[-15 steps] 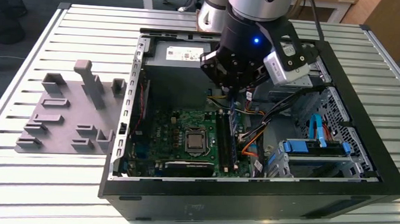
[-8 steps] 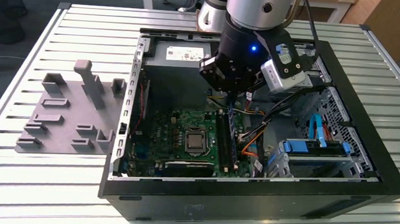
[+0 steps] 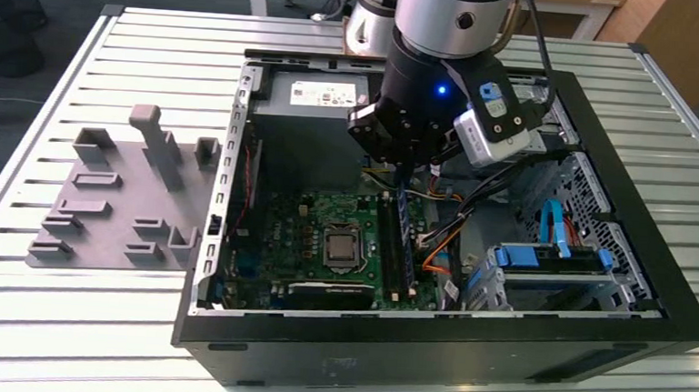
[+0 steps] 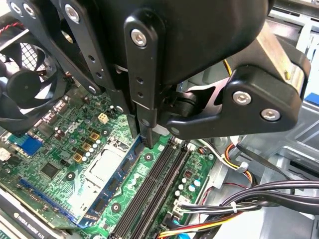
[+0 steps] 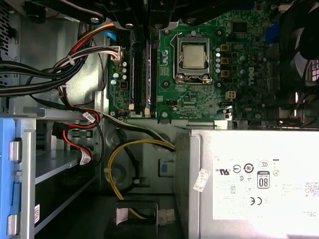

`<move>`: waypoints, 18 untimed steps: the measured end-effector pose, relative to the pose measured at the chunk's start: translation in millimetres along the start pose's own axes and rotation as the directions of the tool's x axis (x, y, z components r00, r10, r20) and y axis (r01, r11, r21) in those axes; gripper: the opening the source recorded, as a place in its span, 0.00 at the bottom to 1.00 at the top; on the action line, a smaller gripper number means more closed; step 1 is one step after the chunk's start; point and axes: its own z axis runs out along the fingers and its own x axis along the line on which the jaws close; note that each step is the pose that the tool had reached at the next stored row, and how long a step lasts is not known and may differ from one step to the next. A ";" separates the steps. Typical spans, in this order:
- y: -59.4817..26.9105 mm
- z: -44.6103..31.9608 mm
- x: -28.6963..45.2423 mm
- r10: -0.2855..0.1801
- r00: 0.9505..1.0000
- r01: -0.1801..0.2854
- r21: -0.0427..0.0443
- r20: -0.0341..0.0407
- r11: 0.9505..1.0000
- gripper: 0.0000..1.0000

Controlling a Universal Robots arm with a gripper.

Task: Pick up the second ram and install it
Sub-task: 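Insert the second ram into the second slot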

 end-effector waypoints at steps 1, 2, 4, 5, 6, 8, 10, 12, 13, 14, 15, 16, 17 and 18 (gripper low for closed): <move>0.0 0.2 0.0 0.000 1.000 0.000 0.000 0.000 1.000 0.14; 0.0 0.8 0.0 0.000 1.000 0.000 -0.001 0.000 1.000 0.14; 0.0 2.1 0.0 0.002 1.000 -0.002 0.000 0.000 1.000 0.14; -0.2 3.2 0.0 0.003 1.000 -0.003 0.000 0.000 1.000 0.14; -0.5 4.4 -0.1 0.003 1.000 -0.003 0.000 0.000 1.000 0.14; -1.8 7.4 -0.1 0.003 1.000 -0.003 0.000 0.000 1.000 0.14; -3.0 10.9 -0.7 0.003 1.000 -0.003 0.000 0.000 1.000 0.14; -3.3 14.6 -1.9 0.003 1.000 -0.003 0.000 -0.001 1.000 0.14; -3.3 16.4 -2.5 0.003 1.000 -0.003 0.000 -0.001 1.000 0.14; -3.3 18.2 -3.2 0.003 1.000 -0.003 0.000 -0.001 1.000 0.14; -3.3 20.0 -3.6 0.003 1.000 -0.003 0.000 -0.001 1.000 0.14; -3.5 21.8 -4.0 0.003 1.000 -0.003 0.000 -0.001 1.000 0.14; -3.8 23.7 -4.1 0.004 1.000 -0.004 0.000 -0.001 1.000 0.14; -4.1 25.5 -4.2 0.004 1.000 -0.004 0.000 -0.001 1.000 0.14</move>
